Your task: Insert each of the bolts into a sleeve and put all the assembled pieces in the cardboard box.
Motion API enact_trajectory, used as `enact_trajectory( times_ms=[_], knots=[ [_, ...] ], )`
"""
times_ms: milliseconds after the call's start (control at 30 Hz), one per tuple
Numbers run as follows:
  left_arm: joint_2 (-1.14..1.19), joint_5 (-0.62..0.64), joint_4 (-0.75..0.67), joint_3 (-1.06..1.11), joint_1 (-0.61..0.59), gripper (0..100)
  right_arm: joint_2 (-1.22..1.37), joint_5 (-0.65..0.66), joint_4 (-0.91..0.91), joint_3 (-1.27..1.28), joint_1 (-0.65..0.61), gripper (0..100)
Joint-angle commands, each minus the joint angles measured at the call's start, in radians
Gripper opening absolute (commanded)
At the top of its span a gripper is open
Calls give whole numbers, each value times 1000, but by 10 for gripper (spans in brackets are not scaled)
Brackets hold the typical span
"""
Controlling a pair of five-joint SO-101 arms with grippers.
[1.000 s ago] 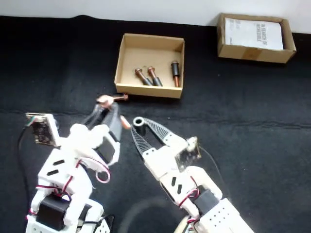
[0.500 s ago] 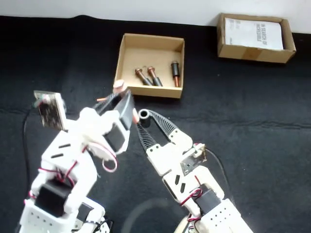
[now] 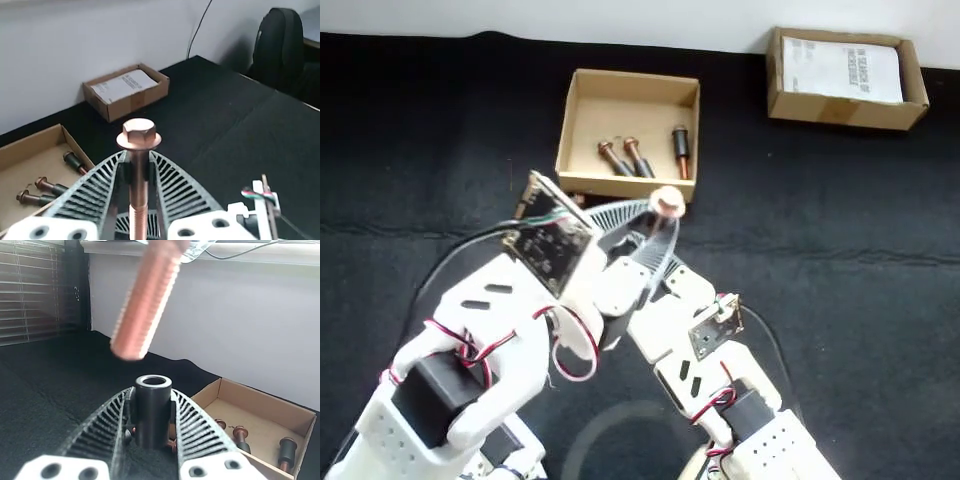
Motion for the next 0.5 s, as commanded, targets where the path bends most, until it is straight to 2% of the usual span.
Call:
enact_trajectory(
  times_ms=[0,267,467],
  knots=[
    [-19,-14,14,-45,-10,9,-16,5,2,136,16,7],
    [-18,-14,11,-36,-197,9,-16,5,2,136,16,7],
    [-27,-11,-172,147,-245,9,-16,5,2,136,16,7]
  ],
)
